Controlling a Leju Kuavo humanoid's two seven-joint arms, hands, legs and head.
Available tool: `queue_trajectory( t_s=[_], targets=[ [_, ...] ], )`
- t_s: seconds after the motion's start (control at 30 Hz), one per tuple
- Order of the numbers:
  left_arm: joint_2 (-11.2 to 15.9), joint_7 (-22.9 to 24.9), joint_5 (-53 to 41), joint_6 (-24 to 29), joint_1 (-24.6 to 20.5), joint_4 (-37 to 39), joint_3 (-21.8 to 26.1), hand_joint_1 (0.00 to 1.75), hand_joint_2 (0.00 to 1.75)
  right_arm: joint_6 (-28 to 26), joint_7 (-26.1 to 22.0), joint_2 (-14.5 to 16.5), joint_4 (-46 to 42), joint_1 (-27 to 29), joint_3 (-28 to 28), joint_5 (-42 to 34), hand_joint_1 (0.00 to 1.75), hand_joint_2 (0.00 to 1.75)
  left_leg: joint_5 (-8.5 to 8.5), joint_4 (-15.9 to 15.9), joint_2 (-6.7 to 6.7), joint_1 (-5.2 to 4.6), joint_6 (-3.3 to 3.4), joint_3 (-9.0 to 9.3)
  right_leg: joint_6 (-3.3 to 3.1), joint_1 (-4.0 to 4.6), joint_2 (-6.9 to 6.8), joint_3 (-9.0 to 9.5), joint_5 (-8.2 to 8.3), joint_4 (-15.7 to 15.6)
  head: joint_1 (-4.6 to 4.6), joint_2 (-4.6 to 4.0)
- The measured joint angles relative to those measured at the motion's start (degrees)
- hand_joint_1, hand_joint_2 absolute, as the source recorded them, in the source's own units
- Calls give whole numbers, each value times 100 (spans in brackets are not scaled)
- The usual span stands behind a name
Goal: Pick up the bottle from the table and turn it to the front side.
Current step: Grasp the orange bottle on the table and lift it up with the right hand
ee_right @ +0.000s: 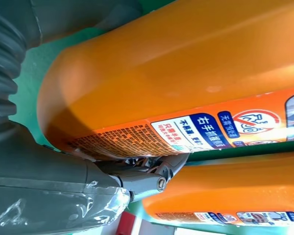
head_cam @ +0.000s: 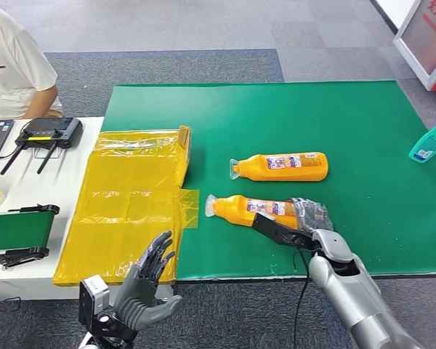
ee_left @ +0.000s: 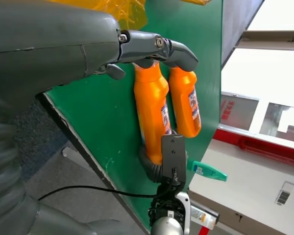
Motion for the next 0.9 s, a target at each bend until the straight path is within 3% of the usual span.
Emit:
queue_trajectory(
  t_s=[0.2,0.33,0.6,0.9],
  targets=[
    [2,-2,-1,0,-2,3,2,0,175,-63,-75,1,-13,14,56,-116,175,175,0,0,0,0,0,0,0,0,0,-1,0,0,-1,0],
    [2,-20,-20,15,3,-2,13,0,175,-198,-348,73,-274,219,-5,-659,175,175,0,0,0,0,0,-1,0,1,0,-1,-1,0,1,0],
    [-55,-21,-105,-5,6,-228,64,0,175,-197,-975,747,-1692,1176,-450,-2383,175,175,-2,-1,-1,2,-2,-9,-4,6,-1,-10,-5,2,0,0],
    [-272,-8,-20,-81,-114,-610,181,0,175,10,-1352,1329,-2721,1756,-720,-3220,175,175,-4,0,-1,1,-1,-9,-5,2,-1,-9,-6,1,-1,0]
  ],
)
